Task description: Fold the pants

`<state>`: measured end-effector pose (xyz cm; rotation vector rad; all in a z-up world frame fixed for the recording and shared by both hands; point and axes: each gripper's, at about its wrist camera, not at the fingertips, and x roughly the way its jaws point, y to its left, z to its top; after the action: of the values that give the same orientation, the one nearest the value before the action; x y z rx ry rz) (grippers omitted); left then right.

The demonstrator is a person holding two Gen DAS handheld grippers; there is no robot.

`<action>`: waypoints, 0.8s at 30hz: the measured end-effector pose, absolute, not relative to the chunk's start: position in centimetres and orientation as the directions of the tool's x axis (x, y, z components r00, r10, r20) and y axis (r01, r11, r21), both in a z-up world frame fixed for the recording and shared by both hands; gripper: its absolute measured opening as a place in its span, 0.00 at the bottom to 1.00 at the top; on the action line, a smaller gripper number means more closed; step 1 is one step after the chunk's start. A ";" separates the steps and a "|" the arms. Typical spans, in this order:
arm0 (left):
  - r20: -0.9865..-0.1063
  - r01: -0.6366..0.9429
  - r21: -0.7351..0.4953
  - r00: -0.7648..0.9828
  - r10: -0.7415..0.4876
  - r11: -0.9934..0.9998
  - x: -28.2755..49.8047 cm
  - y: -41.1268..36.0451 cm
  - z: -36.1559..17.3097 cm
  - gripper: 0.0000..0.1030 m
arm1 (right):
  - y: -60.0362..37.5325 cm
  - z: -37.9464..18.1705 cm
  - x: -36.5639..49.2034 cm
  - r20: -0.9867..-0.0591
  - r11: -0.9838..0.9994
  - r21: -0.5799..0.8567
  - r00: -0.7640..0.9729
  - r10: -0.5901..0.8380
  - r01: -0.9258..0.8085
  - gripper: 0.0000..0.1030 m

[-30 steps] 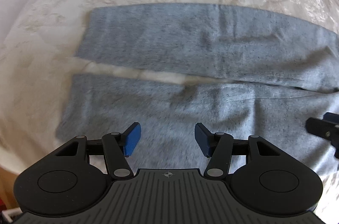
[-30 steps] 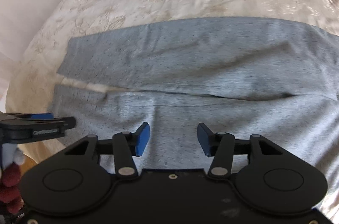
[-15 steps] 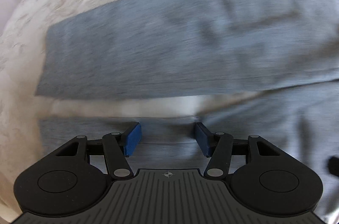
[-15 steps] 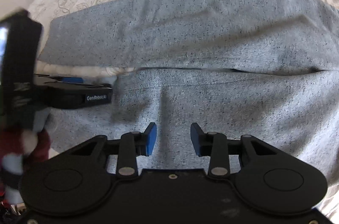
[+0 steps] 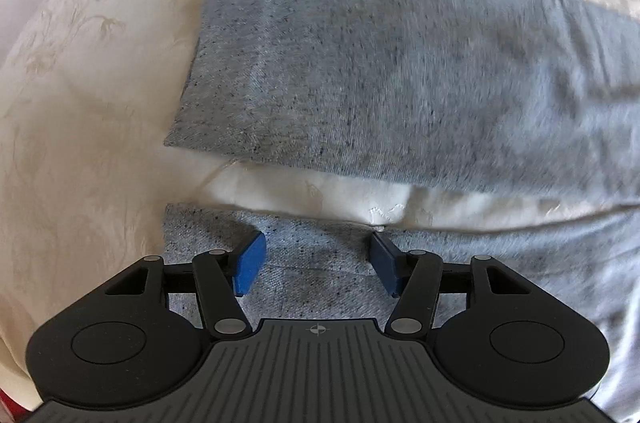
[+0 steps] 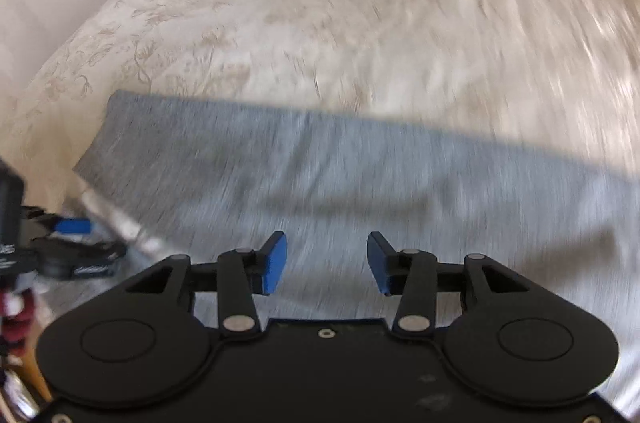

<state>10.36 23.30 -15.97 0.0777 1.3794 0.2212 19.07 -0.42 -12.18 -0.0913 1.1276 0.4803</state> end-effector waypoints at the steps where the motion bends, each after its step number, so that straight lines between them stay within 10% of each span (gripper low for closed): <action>1: -0.964 -0.118 0.177 0.177 0.196 0.977 10.6 23.4 -15.6 0.54 | -0.1 -12.4 20.3 -0.884 0.886 0.155 0.339 0.322 -0.438 0.48; 17: -0.975 -0.196 0.038 0.209 0.079 0.980 14.8 24.9 -12.2 0.54 | 4.6 -18.7 29.6 -0.934 0.558 0.017 0.186 0.305 -0.830 0.63; 19: -0.973 -0.199 0.023 0.220 0.068 0.980 15.0 24.7 -12.2 0.54 | 4.5 -18.8 29.8 -0.934 0.550 0.062 0.146 0.326 -0.833 0.44; 20: -0.972 -0.199 0.015 0.226 0.061 0.980 14.8 24.1 -12.4 0.54 | 4.4 -18.6 29.7 -0.934 0.549 0.086 0.125 0.336 -0.831 0.13; 24: -0.965 -0.185 -0.026 0.261 0.023 0.982 15.9 23.5 -11.5 0.54 | 4.5 -16.6 26.8 -0.921 0.526 -0.015 0.217 0.324 -0.850 0.06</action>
<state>15.93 23.47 -11.51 -0.1443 1.3008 0.1419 26.76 4.49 -16.65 -0.6044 1.0559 0.8855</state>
